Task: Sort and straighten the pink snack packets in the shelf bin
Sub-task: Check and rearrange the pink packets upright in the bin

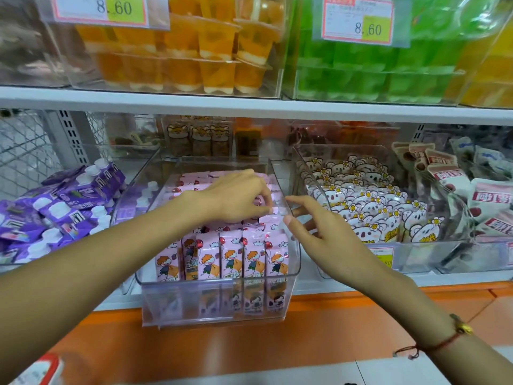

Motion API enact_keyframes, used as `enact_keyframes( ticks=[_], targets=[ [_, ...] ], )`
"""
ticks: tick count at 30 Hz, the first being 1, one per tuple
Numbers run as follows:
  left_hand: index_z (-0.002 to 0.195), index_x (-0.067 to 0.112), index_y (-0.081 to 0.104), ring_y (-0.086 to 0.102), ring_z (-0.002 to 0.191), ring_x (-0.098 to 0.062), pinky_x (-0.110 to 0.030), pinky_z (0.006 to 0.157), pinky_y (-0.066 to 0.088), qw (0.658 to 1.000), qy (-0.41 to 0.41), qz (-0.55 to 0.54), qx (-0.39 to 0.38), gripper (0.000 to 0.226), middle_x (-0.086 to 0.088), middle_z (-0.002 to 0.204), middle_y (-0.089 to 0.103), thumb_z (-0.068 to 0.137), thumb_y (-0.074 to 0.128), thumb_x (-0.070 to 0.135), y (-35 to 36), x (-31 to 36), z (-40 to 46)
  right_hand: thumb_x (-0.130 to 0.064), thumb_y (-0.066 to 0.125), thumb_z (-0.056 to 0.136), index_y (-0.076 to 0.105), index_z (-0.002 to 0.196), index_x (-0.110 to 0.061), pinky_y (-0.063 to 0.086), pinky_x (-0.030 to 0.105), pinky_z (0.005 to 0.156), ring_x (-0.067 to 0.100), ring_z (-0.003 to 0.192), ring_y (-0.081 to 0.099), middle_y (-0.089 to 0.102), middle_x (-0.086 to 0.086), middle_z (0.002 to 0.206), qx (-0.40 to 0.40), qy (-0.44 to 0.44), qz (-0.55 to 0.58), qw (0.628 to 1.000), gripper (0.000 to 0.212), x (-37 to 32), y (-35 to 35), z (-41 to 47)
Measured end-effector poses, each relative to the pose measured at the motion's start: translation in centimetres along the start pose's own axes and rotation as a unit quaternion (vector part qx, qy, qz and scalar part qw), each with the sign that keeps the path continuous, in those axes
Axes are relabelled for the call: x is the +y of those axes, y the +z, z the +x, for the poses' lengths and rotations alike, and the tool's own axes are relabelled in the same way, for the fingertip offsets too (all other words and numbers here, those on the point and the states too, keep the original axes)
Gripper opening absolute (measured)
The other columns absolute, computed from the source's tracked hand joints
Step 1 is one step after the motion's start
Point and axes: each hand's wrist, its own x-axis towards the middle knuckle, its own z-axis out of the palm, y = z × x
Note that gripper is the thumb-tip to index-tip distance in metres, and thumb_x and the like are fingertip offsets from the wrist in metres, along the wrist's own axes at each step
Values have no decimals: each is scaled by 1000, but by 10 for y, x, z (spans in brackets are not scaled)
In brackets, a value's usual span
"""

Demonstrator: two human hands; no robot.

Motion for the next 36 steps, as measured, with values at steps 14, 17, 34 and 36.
enact_keyframes(
  ticks=[14, 17, 34, 36],
  targets=[
    [95, 27, 58, 63, 93, -4, -27, 86, 50, 886, -15, -362, 289, 2, 12, 94, 66, 94, 57, 26, -25, 31, -56, -39, 50, 95, 44, 138, -23, 40, 32, 102, 7, 121, 48, 53, -10, 133, 101, -54, 40, 993, 47, -23, -2, 13],
    [95, 29, 60, 66, 88, -3, -25, 82, 54, 836, -10, -424, 348, 8, 12, 94, 68, 94, 60, 21, -30, 32, -68, -31, 56, 95, 48, 135, -25, 44, 33, 99, 5, 115, 54, 59, -11, 125, 88, -104, 99, 986, 42, -43, 2, 15],
    [107, 34, 56, 60, 92, 4, -8, 67, 47, 855, -91, -380, 339, 43, 24, 104, 62, 73, 81, 28, 4, 25, -103, -18, 70, 84, 62, 111, -16, 56, 20, 75, 10, 90, 71, 74, 1, 98, 73, 64, 423, 901, 29, -66, 23, 28],
    [109, 36, 53, 60, 96, 6, -9, 71, 47, 859, -79, -387, 327, 39, 27, 108, 61, 79, 76, 25, 5, 24, -101, -20, 69, 85, 62, 110, -16, 54, 26, 83, 10, 95, 68, 72, 0, 101, 76, 61, 417, 904, 27, -63, 21, 29]
  ],
)
